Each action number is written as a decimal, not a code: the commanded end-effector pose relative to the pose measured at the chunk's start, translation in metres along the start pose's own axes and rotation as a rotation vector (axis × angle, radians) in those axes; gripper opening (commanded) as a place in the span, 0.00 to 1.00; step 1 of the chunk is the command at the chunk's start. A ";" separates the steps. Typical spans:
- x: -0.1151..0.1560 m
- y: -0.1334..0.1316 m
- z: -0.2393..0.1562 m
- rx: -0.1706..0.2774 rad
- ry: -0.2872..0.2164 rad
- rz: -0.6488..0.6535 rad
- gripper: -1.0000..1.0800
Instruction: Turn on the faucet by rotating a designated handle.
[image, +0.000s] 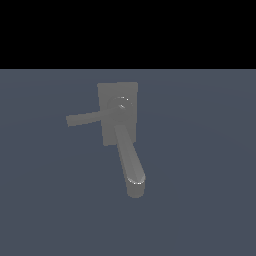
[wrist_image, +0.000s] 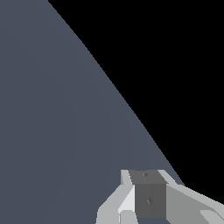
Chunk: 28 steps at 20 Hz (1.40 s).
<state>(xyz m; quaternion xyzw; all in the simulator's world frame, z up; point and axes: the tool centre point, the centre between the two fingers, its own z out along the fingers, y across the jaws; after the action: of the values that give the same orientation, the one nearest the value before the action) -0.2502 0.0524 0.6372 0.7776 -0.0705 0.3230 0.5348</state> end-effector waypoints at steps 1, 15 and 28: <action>0.011 0.001 -0.019 -0.093 0.078 0.001 0.00; 0.056 -0.049 -0.130 -0.549 0.528 -0.092 0.00; 0.066 -0.184 -0.196 -0.859 0.937 -0.359 0.00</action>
<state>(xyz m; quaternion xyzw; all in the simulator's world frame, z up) -0.2052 0.3052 0.5887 0.2975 0.1559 0.4782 0.8115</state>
